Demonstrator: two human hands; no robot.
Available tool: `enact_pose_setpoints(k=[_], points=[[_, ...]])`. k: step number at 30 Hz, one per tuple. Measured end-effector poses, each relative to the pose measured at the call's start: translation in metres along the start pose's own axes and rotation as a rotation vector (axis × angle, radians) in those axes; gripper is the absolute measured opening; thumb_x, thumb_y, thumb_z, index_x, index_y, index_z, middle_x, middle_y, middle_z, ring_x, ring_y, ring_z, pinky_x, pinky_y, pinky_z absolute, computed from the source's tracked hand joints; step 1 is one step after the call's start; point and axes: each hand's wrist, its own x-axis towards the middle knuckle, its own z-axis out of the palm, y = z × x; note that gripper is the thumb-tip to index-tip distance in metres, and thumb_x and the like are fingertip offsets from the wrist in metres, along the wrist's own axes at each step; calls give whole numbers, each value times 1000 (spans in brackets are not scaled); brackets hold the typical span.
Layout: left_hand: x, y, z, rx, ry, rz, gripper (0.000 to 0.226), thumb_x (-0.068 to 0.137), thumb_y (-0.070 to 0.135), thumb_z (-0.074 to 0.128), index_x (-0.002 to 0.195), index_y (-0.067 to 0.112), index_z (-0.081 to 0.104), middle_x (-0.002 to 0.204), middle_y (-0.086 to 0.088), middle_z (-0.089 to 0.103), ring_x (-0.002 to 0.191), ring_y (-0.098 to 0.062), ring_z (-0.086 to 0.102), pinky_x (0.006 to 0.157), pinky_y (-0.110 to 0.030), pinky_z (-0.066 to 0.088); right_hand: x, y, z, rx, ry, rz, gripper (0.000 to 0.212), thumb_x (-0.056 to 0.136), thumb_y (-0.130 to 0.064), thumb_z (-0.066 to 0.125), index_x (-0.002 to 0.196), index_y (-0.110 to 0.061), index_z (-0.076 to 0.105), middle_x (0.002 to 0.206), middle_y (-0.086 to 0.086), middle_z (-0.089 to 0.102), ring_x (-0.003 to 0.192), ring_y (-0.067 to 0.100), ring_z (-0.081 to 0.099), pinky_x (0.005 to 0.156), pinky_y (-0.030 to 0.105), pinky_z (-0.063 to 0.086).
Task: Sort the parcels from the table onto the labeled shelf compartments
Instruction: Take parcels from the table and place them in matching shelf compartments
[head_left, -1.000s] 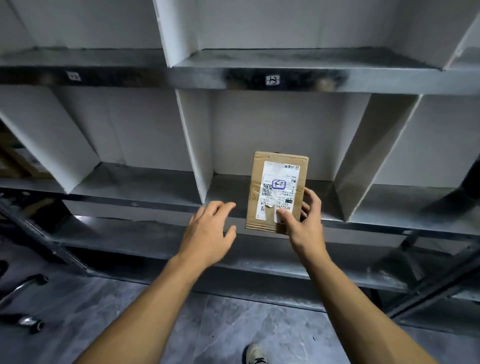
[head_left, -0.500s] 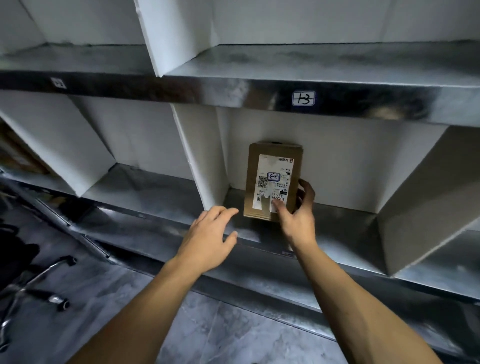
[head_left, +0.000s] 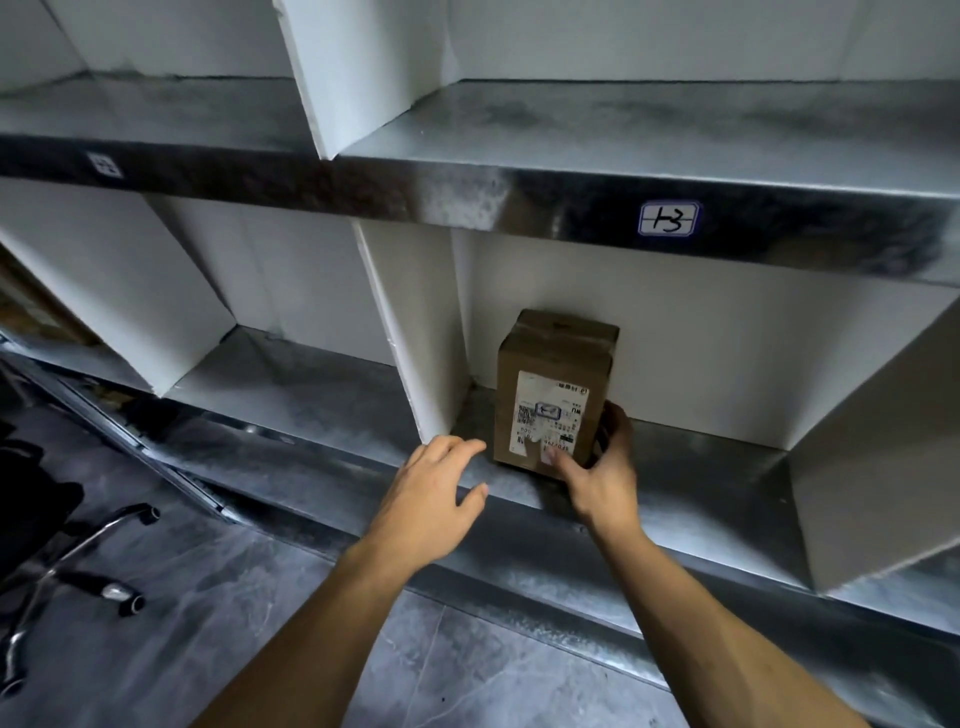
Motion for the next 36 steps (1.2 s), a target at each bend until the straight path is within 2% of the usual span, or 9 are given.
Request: enact_pose_setpoints(k=[3, 7, 12, 16, 19, 23, 27, 30, 36], points=[[4, -3, -2, -3, 18, 4, 49, 94, 41, 53, 140, 32, 42, 137, 12, 43, 126, -10, 39, 107, -33, 37, 5, -1, 2, 5, -24, 1, 89, 78, -21, 85, 147, -28, 29, 141, -2, 55, 127, 19, 55, 108, 42, 46], [5, -5, 0, -7, 22, 8, 48, 93, 40, 54, 139, 31, 44, 136, 12, 43, 125, -9, 39, 107, -34, 37, 13, -4, 6, 16, -44, 38, 89, 78, -14, 84, 147, -31, 31, 139, -3, 57, 126, 16, 55, 105, 36, 46], [1, -8, -1, 37, -4, 32, 48, 94, 40, 53, 140, 32, 42, 135, 14, 42, 124, -9, 38, 107, -32, 36, 17, -5, 10, -4, -23, 78, 88, 76, -19, 86, 143, -36, 32, 137, -6, 58, 122, 15, 57, 97, 31, 47], [-2, -13, -5, 69, -28, 42, 48, 95, 41, 51, 141, 32, 40, 136, 15, 40, 123, -10, 38, 107, -32, 35, 15, -9, 11, -63, -9, 93, 91, 76, -23, 86, 145, -35, 29, 142, 0, 56, 126, 26, 57, 102, 38, 46], [-7, -17, -11, 74, -44, 49, 49, 95, 41, 50, 142, 33, 38, 137, 15, 39, 124, -10, 37, 108, -32, 34, 7, -14, 7, -158, 21, 113, 93, 78, -30, 84, 151, -27, 27, 149, 10, 47, 133, 33, 49, 107, 42, 42], [-15, -22, -20, 94, -50, 104, 50, 96, 42, 50, 143, 33, 37, 137, 15, 39, 123, -10, 37, 107, -32, 33, -19, -21, -3, -368, 63, 147, 68, 91, -40, 70, 147, -18, 40, 145, 17, 47, 131, 36, 49, 107, 46, 42], [-30, -22, -27, 132, -51, 192, 51, 95, 42, 49, 143, 31, 38, 138, 13, 41, 121, -13, 39, 106, -34, 33, -72, -25, -20, -777, -14, -98, 41, 99, -42, 52, 130, -16, 57, 131, 10, 56, 116, 29, 54, 98, 41, 47], [-48, -23, -30, 178, -70, 256, 52, 95, 44, 47, 144, 30, 37, 139, 10, 42, 125, -16, 38, 107, -35, 32, -117, -30, -28, -1023, -40, -185, 38, 97, -44, 50, 125, -19, 59, 122, 7, 59, 112, 31, 55, 91, 40, 46], [-94, -13, -14, 241, -199, 424, 54, 95, 46, 45, 145, 28, 36, 144, 8, 37, 130, -18, 32, 108, -35, 29, -215, -36, -42, -1233, -31, -82, 41, 96, -50, 43, 125, -23, 52, 125, 6, 56, 116, 31, 55, 96, 40, 42]])
